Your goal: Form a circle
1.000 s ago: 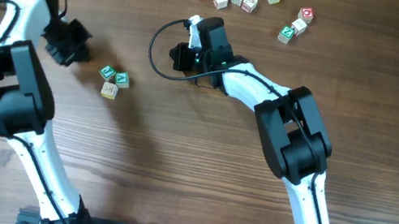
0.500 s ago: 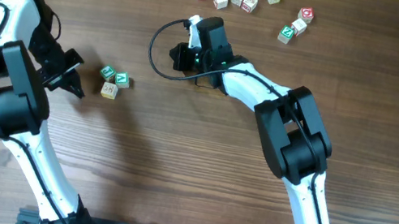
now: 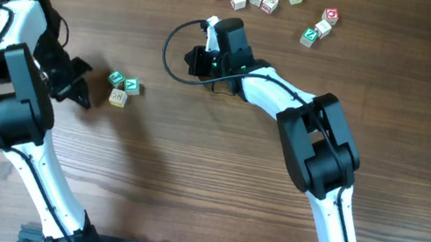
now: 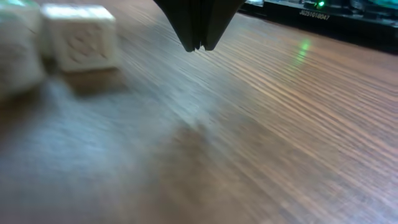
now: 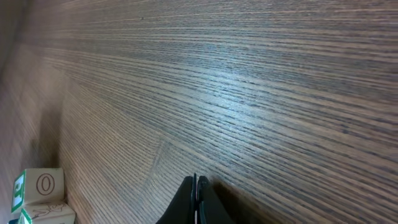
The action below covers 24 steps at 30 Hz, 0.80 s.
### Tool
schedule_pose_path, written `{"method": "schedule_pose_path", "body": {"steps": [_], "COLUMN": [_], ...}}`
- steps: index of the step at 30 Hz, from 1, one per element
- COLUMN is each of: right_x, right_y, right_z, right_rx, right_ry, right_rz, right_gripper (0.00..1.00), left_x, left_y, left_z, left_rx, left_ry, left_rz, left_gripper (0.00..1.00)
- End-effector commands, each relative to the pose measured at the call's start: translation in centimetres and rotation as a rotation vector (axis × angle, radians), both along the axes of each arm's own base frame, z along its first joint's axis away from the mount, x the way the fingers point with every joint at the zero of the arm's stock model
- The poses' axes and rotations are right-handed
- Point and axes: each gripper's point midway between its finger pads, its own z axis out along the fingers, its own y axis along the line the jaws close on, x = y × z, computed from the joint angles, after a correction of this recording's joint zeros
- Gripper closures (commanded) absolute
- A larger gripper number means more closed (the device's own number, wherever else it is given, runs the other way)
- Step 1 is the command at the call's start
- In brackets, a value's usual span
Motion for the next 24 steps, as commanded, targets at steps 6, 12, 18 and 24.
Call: {"method": "schedule_pose_path", "body": {"steps": [6,12,18,24], "right_x": [0.0,0.0,0.0,0.0], "right_y": [-1.8,-1.8,-1.8,-1.8], "right_z": [-2.4,-2.4,-2.4,-2.4], "right_rx": [-0.053,-0.052,-0.045,-0.045], "right_ry": [0.047,0.046,0.06,0.06], "right_rz": [-0.047,-0.046,-0.06,-0.06], "right_gripper": [0.96,0.96,0.96,0.96], "left_x": [-0.5,0.6,1.3,1.7], "left_y": [-2.1,-3.2,-3.5,-3.4], "left_z": [-0.9,-1.6,-1.6,-1.7], "left_rx": [0.029,-0.016,-0.034,-0.036], "left_ry": [-0.079,-0.13,-0.158,-0.171], "left_rz": [0.034,0.107,0.127,0.138], "left_gripper": [0.96,0.96,0.96,0.96]}}
